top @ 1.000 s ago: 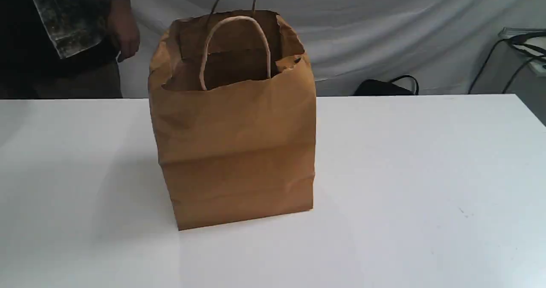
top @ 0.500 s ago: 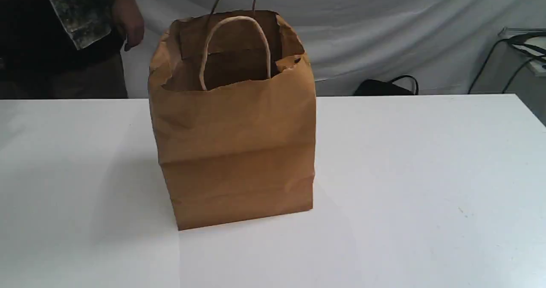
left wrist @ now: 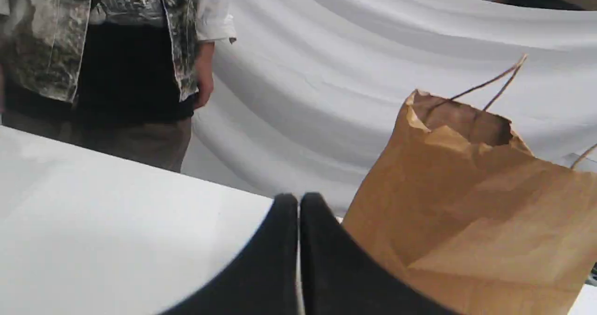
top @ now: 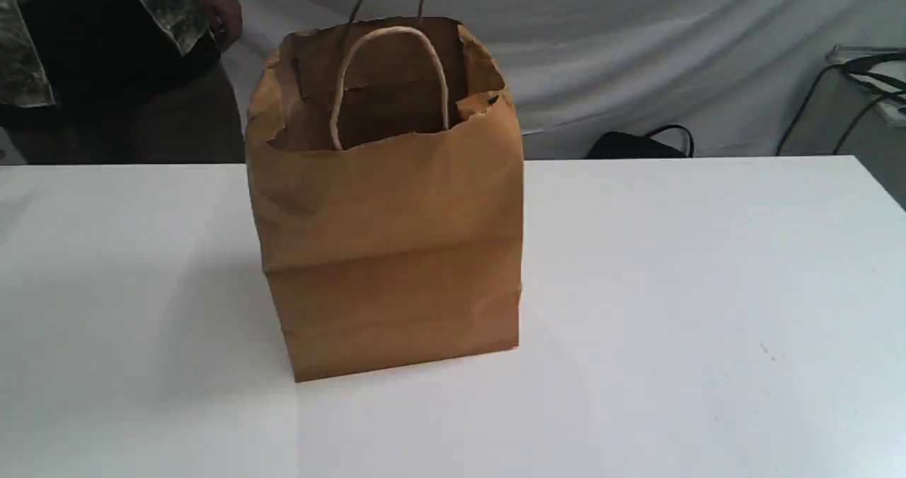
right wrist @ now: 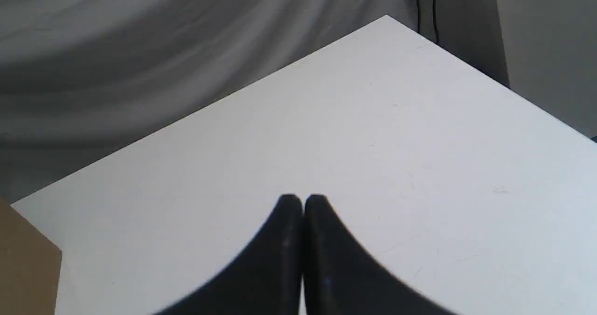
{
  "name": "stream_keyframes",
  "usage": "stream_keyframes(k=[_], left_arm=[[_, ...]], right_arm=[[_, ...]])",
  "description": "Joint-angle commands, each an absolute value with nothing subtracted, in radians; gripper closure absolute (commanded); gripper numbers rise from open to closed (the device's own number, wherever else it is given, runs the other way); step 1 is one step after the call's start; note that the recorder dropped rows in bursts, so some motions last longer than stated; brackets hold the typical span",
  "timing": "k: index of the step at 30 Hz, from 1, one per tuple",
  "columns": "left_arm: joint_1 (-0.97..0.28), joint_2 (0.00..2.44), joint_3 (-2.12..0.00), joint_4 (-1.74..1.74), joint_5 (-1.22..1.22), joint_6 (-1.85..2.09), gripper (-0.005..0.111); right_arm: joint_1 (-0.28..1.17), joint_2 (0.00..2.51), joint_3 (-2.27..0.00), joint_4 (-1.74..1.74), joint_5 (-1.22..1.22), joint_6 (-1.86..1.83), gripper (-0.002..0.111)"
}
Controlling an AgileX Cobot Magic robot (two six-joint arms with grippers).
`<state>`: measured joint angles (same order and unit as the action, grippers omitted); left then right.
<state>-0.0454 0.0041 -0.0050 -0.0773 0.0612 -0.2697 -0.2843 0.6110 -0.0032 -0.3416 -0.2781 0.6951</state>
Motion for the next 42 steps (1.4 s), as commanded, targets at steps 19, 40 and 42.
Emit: stream_keyframes(k=[19, 40, 42], left_arm=[[-0.051, 0.0, 0.0, 0.017, 0.158, -0.204, 0.107], [-0.051, 0.0, 0.0, 0.019, 0.266, -0.205, 0.107], [-0.051, 0.0, 0.0, 0.019, 0.266, -0.205, 0.107]], right_arm=[[-0.289, 0.609, 0.0, -0.336, -0.276, 0.693, 0.108], [-0.289, 0.609, 0.0, -0.336, -0.276, 0.693, 0.108], [-0.289, 0.609, 0.0, -0.336, -0.276, 0.693, 0.108]])
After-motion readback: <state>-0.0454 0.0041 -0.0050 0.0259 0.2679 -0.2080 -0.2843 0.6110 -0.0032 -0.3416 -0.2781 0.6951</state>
